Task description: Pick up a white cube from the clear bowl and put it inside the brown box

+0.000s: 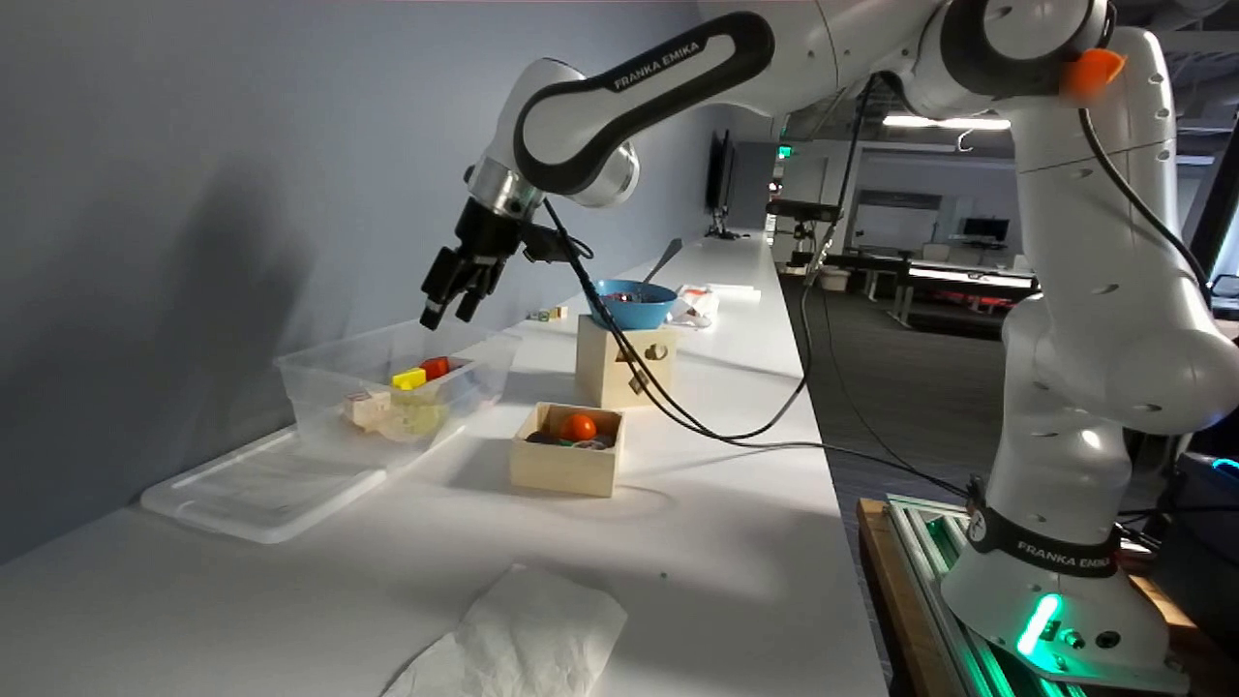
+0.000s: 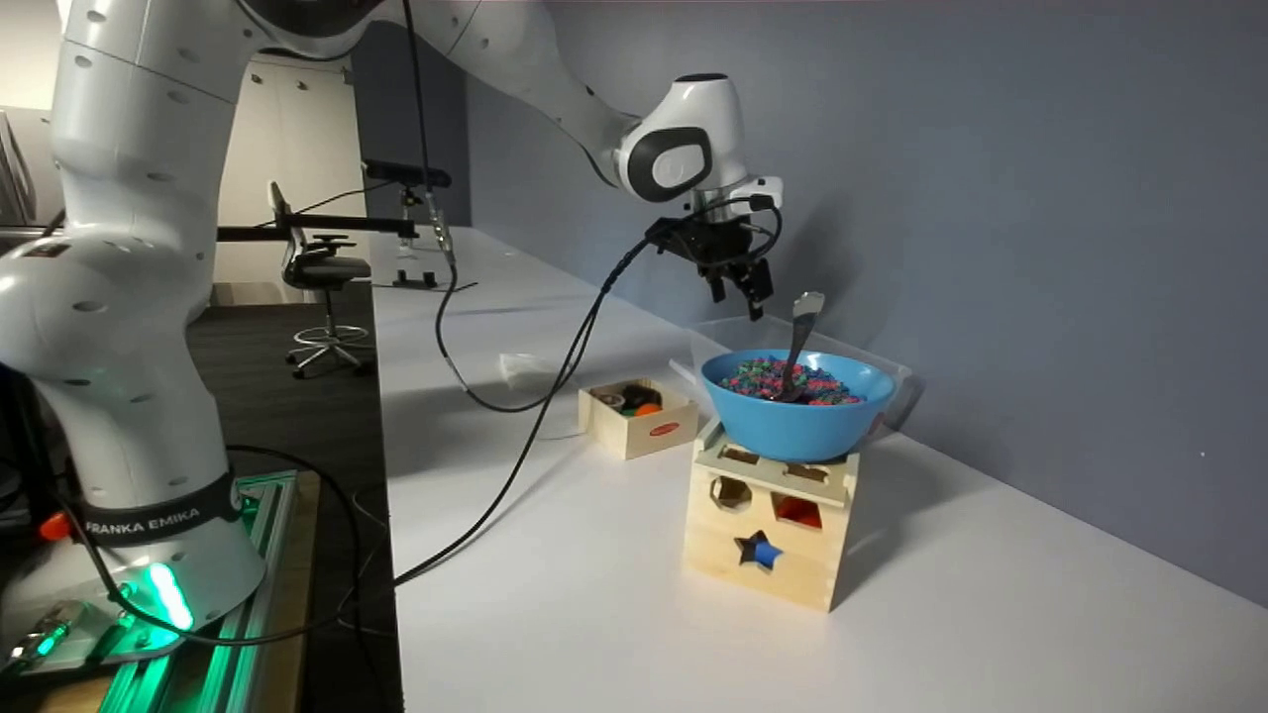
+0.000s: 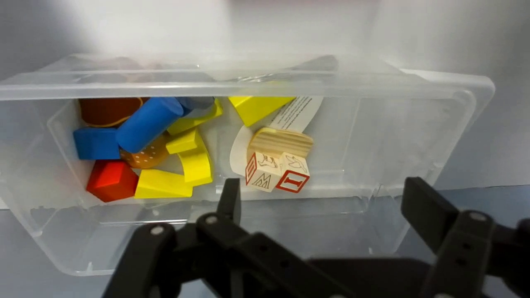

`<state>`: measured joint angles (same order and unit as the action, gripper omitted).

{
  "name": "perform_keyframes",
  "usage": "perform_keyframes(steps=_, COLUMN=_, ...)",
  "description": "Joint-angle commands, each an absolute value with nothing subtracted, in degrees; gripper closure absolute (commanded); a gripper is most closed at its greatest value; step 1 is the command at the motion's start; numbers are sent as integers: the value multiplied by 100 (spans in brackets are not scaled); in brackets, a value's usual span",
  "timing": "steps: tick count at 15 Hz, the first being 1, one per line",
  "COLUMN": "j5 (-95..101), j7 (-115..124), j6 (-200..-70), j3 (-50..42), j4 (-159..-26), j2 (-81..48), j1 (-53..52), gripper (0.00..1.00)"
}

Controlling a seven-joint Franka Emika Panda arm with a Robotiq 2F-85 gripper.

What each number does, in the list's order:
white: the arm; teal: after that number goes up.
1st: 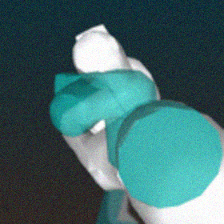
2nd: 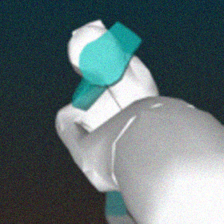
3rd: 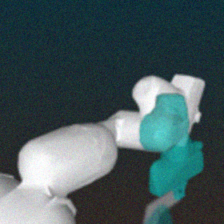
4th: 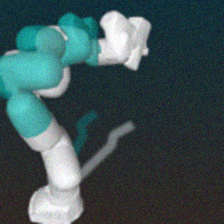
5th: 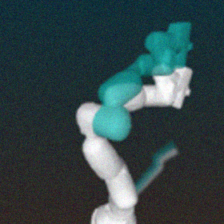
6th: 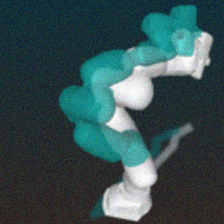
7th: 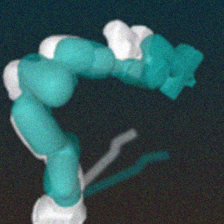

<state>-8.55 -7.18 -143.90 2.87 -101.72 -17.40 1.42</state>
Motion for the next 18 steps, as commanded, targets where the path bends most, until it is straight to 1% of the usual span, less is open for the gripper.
perform_keyframes(steps=1, j5=-853, j7=-24, j6=-14705, j3=138, j4=-9885, j2=-1998, j1=97, gripper=0)
perform_keyframes(steps=4, j5=-906, j7=417, j6=-14745, j3=66, j4=-9386, j2=-2400, j1=126, gripper=0)
perform_keyframes(steps=9, j5=-643, j7=545, j6=-13573, j3=3, j4=-8224, j2=-3199, j1=50, gripper=0)
perform_keyframes(steps=12, j5=-398, j7=756, j6=-13375, j3=-138, j4=-7648, j2=-3657, j1=-52, gripper=0)
perform_keyframes(steps=13, j5=-590, j7=499, j6=-13626, j3=10, j4=-8302, j2=-3227, j1=56, gripper=0)
perform_keyframes(steps=18, j5=-513, j7=585, j6=-13565, j3=-58, j4=-7865, j2=-3581, j1=23, gripper=0)
